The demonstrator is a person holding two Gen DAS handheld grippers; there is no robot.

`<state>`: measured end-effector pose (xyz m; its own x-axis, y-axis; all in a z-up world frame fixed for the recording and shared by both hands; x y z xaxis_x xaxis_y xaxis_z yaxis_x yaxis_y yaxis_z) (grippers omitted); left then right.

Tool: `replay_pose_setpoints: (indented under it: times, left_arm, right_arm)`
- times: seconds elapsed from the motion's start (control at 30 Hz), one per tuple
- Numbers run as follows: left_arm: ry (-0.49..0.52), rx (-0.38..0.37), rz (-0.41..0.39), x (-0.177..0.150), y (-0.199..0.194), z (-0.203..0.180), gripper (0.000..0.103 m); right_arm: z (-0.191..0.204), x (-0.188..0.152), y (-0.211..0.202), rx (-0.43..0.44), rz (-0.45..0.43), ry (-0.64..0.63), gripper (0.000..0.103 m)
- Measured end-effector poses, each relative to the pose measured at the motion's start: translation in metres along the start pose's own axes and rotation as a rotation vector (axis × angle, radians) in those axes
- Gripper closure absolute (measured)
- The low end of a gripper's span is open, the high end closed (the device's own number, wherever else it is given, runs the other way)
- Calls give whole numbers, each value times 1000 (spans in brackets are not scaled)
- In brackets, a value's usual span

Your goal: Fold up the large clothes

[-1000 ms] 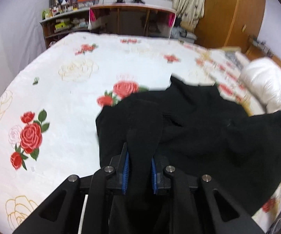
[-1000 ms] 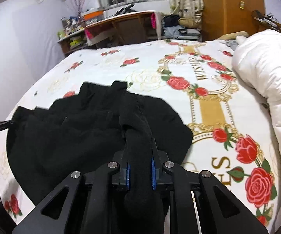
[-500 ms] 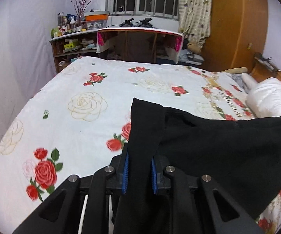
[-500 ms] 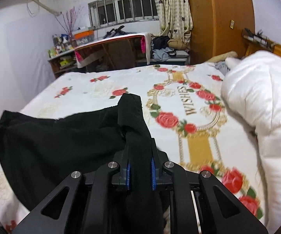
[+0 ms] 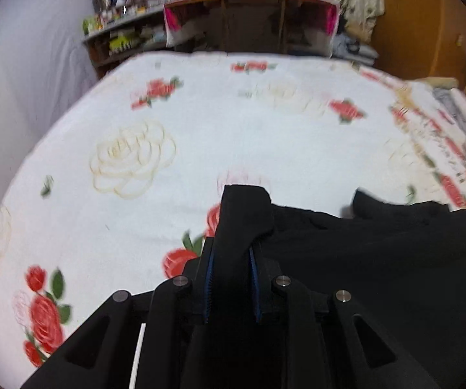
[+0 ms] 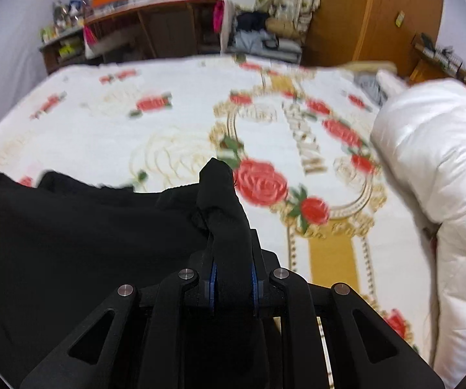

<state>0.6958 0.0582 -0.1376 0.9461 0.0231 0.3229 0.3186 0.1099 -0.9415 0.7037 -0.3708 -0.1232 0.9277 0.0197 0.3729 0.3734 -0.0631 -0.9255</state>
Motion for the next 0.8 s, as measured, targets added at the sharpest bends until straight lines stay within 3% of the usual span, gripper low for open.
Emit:
replay_pose_setpoints:
  times: [0.1,0.27,0.43,0.53,0.63,0.7,0.8]
  left_arm:
    - [-24,17,6,-4,19,-4,79]
    - [-41,31,42,-9,39,0,70]
    - [-29,109,24,-13,30,1,56]
    - [-50,45,22,-14,16,12,53]
    - [-88,3,9,-16,-3,26,47]
    - [-114,-47,-5,-20,-20,34,47]
    - [-120,-62,-60,-31,-54,47,46]
  right_arm:
    - [5,-4,33,-41,59,-15,87]
    - [4,-11,52,-67,74,-5,82]
    - [7,-14,53,-164,88,-22,64]
    - [0,-13,39,-205,73,6,49]
    - [-13,-14,20,-179,49,63,46]
    - [-19,-15,3,-185,28,85,42]
    - [-25,-17,-28,-176,-12,108,42]
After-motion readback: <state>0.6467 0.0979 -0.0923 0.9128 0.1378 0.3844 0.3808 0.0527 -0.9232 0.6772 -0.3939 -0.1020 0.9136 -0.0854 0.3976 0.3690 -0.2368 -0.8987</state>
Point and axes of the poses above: each gripper's, at about its wrist camera, not at the fingertips, and y roughly the way its jaws point, z to its left, x to its top, the point moved 8 cm from there along y, roughly the way its jaws point, and after that the axes turned 15 degrees about z, right-handed, at the moved point
